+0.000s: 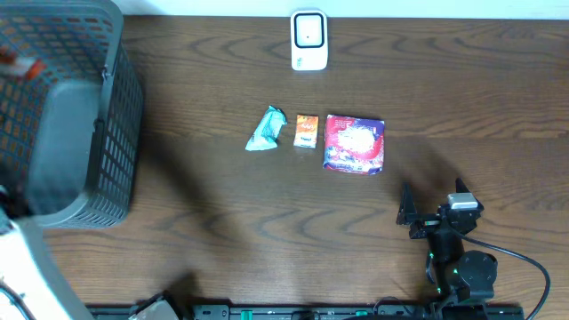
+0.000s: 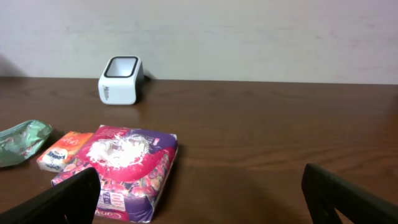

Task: Scan the item barcode
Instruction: 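Carry the red wrapper past the scanner and drop it right of the bag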

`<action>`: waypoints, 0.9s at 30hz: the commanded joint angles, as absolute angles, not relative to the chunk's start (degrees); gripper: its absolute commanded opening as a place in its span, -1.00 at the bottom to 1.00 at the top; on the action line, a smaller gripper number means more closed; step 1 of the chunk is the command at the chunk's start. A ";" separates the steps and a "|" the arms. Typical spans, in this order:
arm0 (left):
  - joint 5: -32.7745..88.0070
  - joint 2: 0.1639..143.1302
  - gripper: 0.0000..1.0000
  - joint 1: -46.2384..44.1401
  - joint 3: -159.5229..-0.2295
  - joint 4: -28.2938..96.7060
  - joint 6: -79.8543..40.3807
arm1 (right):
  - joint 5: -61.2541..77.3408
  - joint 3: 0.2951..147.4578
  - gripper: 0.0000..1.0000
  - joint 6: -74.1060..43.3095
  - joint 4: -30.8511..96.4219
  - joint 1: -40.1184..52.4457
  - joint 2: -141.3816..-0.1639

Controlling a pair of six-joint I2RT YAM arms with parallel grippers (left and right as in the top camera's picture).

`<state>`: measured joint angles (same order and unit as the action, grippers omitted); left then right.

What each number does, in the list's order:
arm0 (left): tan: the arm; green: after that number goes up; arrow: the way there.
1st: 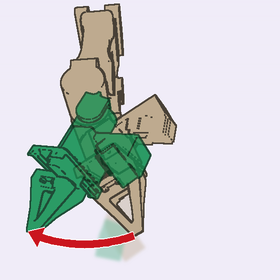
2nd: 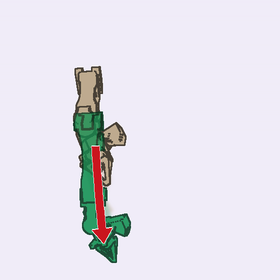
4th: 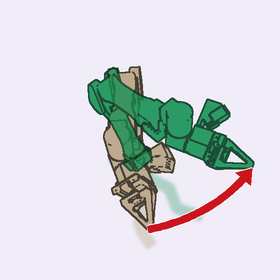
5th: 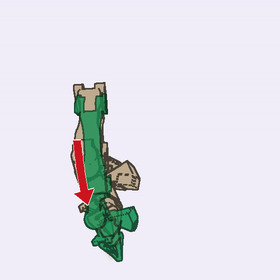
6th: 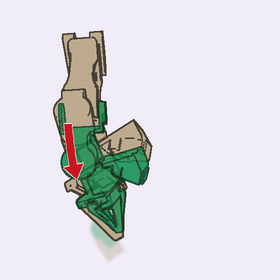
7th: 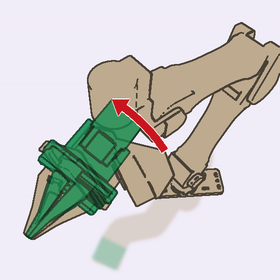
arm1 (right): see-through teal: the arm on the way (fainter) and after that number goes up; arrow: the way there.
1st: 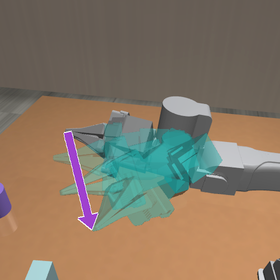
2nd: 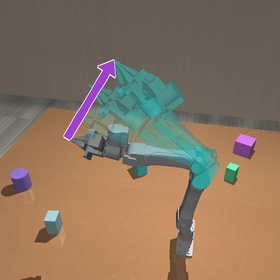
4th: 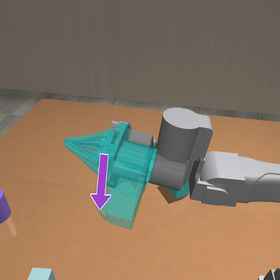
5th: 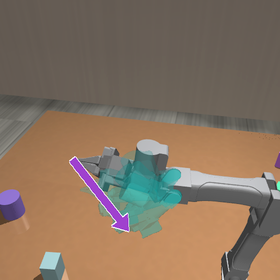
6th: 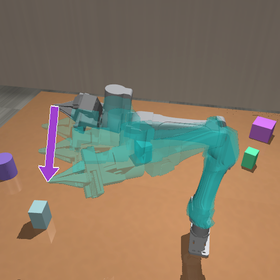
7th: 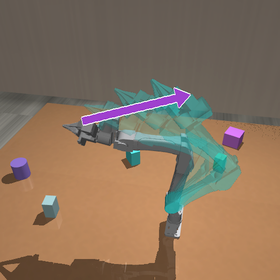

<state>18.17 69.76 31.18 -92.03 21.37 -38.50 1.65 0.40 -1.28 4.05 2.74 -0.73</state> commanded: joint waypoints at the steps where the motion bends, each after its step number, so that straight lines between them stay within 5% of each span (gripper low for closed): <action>1: 23.35 68.42 -0.85 20.40 -92.18 19.38 -31.35 | 1.43 0.32 0.99 -2.09 4.29 2.33 -0.49; 6: 23.27 70.87 -0.85 1.54 -92.03 20.25 -21.08 | 1.43 0.32 0.99 -2.09 4.27 2.33 -0.49; 14: 18.50 85.67 -0.85 -20.71 -92.03 18.48 -26.26 | 1.43 0.32 0.99 -2.09 4.27 2.33 -0.49; 27: 18.55 110.34 -0.85 -36.29 -92.03 1.45 -35.33 | 1.43 0.32 0.99 -2.09 4.27 2.33 -0.49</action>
